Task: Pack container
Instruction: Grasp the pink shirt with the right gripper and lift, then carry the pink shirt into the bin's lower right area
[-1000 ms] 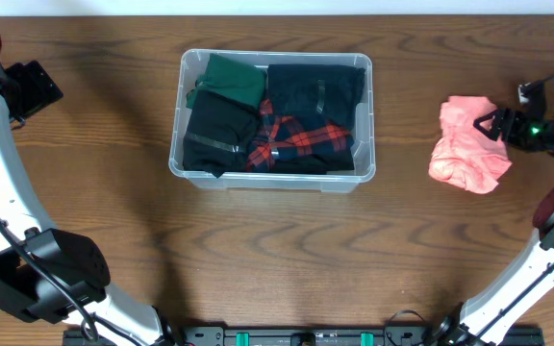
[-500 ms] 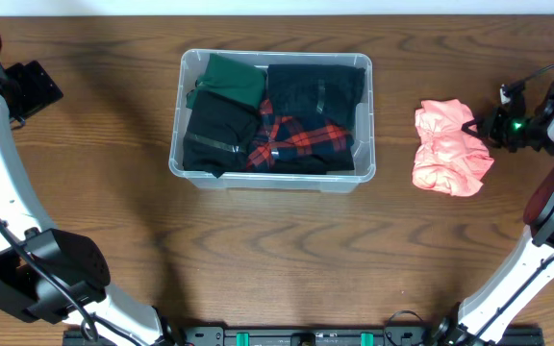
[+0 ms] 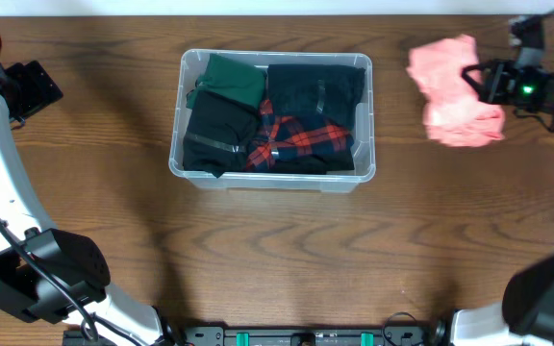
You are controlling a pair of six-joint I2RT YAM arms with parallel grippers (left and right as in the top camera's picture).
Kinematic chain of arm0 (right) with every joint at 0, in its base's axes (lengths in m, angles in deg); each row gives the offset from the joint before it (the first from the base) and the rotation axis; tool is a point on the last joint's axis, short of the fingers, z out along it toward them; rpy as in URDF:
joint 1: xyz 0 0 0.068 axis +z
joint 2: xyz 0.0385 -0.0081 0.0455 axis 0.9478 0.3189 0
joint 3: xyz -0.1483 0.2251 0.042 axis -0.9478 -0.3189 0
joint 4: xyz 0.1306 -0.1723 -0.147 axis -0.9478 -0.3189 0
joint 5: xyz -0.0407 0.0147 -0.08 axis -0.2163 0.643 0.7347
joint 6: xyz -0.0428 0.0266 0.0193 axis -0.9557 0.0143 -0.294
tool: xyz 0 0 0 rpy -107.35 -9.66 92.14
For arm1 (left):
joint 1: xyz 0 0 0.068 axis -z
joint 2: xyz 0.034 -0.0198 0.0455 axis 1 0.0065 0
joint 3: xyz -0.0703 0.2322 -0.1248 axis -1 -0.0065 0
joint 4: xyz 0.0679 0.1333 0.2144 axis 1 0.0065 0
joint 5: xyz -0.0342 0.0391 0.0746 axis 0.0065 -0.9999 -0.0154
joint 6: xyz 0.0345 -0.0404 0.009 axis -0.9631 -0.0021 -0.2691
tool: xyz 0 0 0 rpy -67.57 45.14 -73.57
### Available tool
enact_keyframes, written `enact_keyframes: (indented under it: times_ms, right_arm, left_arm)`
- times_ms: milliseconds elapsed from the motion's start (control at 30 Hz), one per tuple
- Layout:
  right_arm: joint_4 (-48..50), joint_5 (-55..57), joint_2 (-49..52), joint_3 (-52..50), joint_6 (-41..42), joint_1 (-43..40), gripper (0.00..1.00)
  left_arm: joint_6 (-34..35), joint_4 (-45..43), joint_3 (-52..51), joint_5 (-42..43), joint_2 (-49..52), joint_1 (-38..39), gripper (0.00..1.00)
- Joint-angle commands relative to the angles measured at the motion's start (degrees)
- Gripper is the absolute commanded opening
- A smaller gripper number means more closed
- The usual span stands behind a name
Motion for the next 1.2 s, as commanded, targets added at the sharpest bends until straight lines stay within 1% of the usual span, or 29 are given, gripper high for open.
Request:
enact_keyframes:
  times_ms: [0, 167, 233, 400, 567, 700, 800, 1167]
  right_arm:
    - [-1.1, 0.4, -5.4, 0.4, -7.0, 6.8, 0.01]
    - [-3.7, 6.6, -10.3, 0.4, -15.8, 17.3, 0.01]
    - [-5.2, 9.1, -11.3, 0.4, -21.4, 21.4, 0.01]
    - [-7.1, 14.4, -10.9, 0.4, -35.0, 30.6, 0.01]
    - [-6.9, 18.8, -9.1, 0.4, -44.9, 38.7, 0.01]
    - [-5.8, 21.4, -7.0, 0.4, -48.2, 42.6, 0.01]
    - [-5.8, 23.3, -4.9, 0.4, -48.3, 44.2, 0.01]
    - [-8.0, 24.5, 1.3, 0.4, -48.0, 45.0, 0.01]
  left_arm:
    - [0.7, 0.2, 0.8, -0.2, -0.4, -0.2, 0.98]
    - [0.7, 0.2, 0.8, -0.2, -0.4, -0.2, 0.98]
    - [0.7, 0.2, 0.8, -0.2, -0.4, -0.2, 0.98]
    - [0.7, 0.2, 0.8, -0.2, -0.4, -0.2, 0.98]
    - [0.7, 0.2, 0.8, -0.2, -0.4, -0.2, 0.98]
    - [0.7, 0.2, 0.8, -0.2, -0.4, -0.2, 0.98]
    - [0.7, 0.2, 0.8, -0.2, -0.4, -0.2, 0.98]
    - [0.7, 0.2, 0.8, -0.2, -0.4, -0.2, 0.98]
